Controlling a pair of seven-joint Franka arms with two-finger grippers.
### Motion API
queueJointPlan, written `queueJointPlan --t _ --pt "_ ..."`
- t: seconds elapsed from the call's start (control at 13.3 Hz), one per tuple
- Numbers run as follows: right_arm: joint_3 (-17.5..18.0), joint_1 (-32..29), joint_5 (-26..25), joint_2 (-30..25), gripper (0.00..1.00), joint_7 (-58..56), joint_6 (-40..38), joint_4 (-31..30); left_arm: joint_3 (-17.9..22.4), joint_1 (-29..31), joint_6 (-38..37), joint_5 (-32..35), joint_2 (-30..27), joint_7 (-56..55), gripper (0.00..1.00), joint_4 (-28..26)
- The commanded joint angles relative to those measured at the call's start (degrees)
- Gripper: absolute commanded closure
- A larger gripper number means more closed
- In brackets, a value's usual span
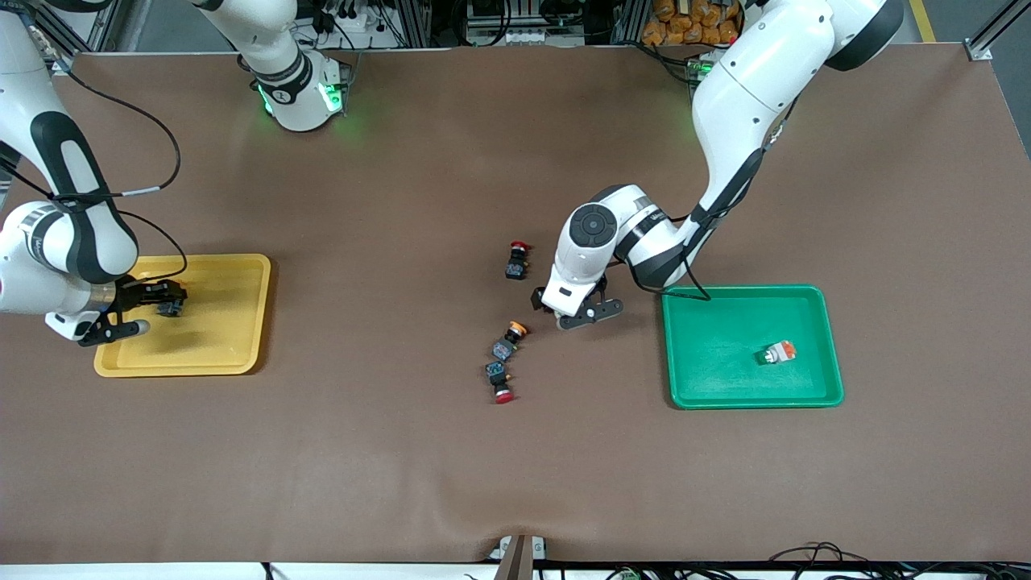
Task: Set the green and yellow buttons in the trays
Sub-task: 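Place the black button in the yellow tray while the left gripper grasps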
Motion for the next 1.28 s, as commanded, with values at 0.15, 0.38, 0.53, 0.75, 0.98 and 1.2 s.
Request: queueJointPlan --t 0.15,0.38,0.53,0.75,0.98,1.2 --pt "1.1 0.1 5.1 -2.8 0.0 1.6 -9.9 2.5 0.5 0.1 0.6 1.4 0.8 -1.8 0.79 1.5" --pt "1.1 4.4 7.4 -6.7 0.0 12.1 -20.0 5.0 0.5 0.8 -0.1 1.8 -0.8 -1.5 1.0 1.4" --pt "1.1 9.9 9.1 -10.6 0.0 23.3 -24.1 5.0 0.5 1.6 -4.5 1.9 -4.6 -1.0 1.0 1.5" --pt "1.1 21.7 11.0 -14.3 0.0 42.6 -25.5 5.2 0.2 4.8 -13.5 1.9 -11.0 6.2 1.0 1.3" --pt "1.0 34.9 12.2 -14.0 0.0 59.2 -18.8 7.6 -0.1 10.9 -17.7 1.2 -14.5 16.9 1.0 1.0" --pt "1.0 43.6 11.8 -10.1 0.0 73.6 -10.0 13.2 0.0 16.2 -18.2 1.1 -13.7 20.3 1.0 0.4"
